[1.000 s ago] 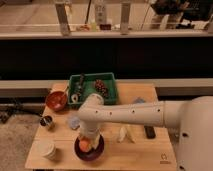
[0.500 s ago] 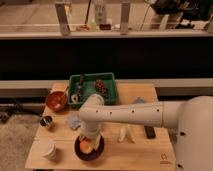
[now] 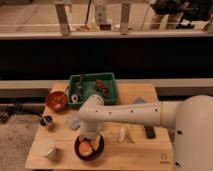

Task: Place apple in table surface

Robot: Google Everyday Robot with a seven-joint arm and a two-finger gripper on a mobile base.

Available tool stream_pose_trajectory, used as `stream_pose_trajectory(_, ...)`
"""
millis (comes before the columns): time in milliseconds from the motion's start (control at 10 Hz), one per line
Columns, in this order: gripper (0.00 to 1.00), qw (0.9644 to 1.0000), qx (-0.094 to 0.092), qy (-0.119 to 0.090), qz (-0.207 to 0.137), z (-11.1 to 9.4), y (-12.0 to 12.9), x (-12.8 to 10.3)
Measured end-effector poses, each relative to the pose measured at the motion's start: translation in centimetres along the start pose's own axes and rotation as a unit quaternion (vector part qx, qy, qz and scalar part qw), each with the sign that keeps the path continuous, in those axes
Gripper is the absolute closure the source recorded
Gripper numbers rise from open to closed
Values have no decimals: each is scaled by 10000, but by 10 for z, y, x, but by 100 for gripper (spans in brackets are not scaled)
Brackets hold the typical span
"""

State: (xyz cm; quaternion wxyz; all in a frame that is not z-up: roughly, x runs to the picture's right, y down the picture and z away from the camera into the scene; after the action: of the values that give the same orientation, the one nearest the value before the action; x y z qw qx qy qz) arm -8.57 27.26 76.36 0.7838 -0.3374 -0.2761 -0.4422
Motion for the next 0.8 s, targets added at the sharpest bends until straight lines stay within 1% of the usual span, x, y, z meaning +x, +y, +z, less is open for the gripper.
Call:
stream_pose_trajectory(200,36,10000,-7,-65,-24,2,-1,0)
stream_pose_trajectory(400,31,9999,-19,-95,-39,2,-1,-1)
stream_pose_trajectory(600,30,9999,-28,-116,-48,2,0,-5)
stream_pose_trajectory(700,30,9999,4,-143,-19,2,4,-9)
stream_pose_trajectory(800,30,9998,120,-152,42,2,11,-16)
